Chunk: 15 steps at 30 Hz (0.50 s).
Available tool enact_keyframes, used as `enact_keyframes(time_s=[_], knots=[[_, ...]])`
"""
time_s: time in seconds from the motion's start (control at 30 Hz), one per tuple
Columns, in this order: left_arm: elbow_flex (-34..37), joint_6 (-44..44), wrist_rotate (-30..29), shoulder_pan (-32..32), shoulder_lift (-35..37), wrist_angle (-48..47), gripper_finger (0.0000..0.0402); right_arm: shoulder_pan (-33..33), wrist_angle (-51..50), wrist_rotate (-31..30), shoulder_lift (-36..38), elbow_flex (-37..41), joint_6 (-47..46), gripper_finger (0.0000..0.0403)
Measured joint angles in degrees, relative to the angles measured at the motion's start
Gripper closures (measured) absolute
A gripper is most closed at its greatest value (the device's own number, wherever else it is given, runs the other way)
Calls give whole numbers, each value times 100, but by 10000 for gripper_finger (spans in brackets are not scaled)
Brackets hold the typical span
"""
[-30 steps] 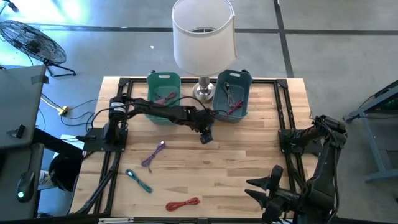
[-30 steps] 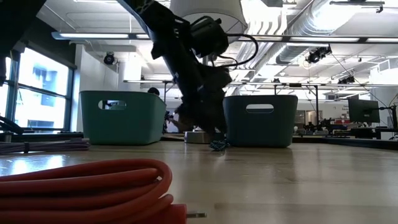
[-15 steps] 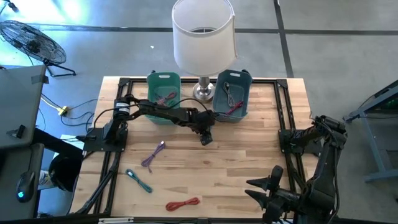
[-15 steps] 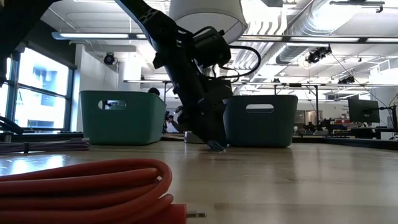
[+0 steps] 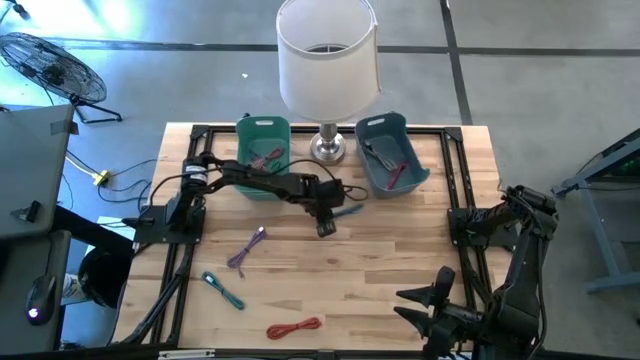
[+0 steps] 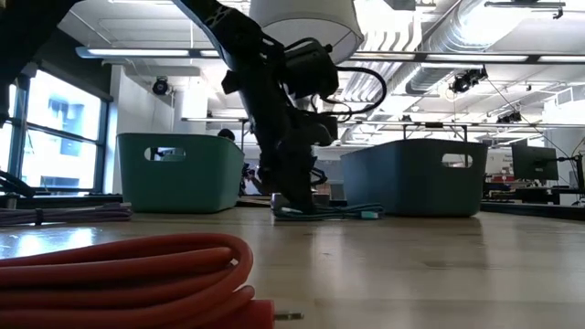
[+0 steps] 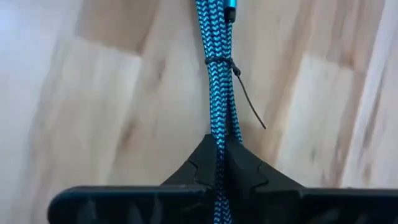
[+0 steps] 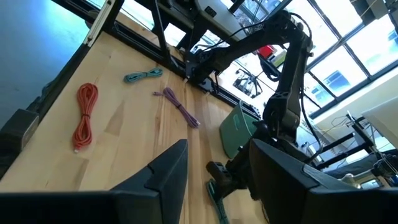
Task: Pick & Place USB Port
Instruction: Put the top blue patterned charger cable into the blue bin
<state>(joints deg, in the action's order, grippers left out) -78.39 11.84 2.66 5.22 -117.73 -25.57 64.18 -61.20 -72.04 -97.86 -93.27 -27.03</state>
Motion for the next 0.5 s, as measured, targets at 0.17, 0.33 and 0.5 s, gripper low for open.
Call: enact_keyframes(time_s=[0.17, 0.33, 0.5], knots=[[9, 21, 2, -167, 142, -561, 398, 6, 132, 163, 0, 0, 24, 238], [68, -13, 169, -532, 427, -804, 399, 38, 185, 144, 0, 0, 126, 238], [37, -87, 304, -961, 1270, -501, 400, 118, 440, -176, 2, 0, 528, 238]])
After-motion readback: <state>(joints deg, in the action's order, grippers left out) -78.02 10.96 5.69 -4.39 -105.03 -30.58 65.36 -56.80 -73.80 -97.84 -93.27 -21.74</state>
